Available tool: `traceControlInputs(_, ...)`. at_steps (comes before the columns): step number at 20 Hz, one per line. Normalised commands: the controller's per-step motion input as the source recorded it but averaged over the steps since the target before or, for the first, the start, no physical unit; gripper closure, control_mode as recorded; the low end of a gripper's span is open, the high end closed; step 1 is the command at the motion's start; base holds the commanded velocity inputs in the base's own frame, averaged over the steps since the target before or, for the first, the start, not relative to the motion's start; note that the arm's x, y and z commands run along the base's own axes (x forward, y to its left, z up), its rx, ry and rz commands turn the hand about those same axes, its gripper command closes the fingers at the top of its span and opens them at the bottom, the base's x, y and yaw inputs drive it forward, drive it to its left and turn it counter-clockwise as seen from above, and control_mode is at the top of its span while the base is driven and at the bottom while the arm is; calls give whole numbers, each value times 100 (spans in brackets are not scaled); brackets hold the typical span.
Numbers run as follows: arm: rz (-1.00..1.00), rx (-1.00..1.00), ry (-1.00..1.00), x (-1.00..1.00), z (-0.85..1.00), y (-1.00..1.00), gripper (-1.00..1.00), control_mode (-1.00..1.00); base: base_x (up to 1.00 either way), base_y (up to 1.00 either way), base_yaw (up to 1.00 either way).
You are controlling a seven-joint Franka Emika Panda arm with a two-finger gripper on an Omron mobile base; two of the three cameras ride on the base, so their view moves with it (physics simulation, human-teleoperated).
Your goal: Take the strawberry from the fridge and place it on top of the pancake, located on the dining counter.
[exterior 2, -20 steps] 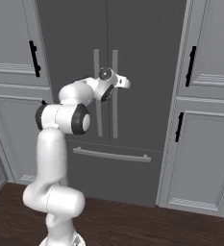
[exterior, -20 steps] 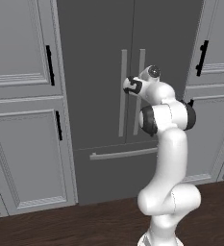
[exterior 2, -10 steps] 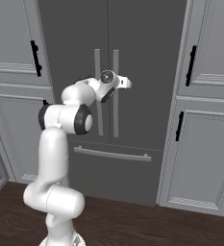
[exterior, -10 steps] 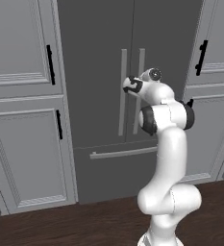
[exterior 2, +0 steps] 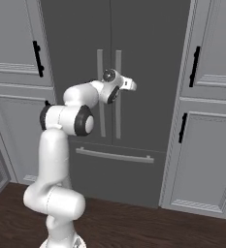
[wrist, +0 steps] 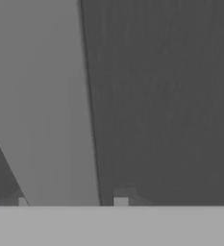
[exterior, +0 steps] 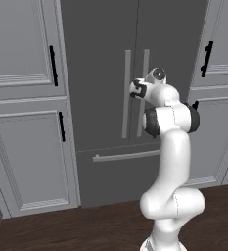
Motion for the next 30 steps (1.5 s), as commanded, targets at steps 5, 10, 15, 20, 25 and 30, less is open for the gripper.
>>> traceControlInputs(5, -3, 10, 0, -55, -1, -100, 100, -100, 0, 0, 0)
traceControlInputs(10, 0, 14, 0, -67, 0, -100, 100, -100, 0, 0, 0)
traceControlInputs(15, 0, 18, 0, -63, 0, -100, 100, -100, 0, 0, 0)
traceControlInputs(20, 0, 18, 4, -44, 0, -100, 100, -100, 0, 0, 0)
traceControlInputs(25, 0, 14, 7, -46, 0, -100, 100, -100, 0, 0, 0)
traceControlInputs(30, 0, 11, 2, -49, 0, -100, 100, -100, 0, 0, 0)
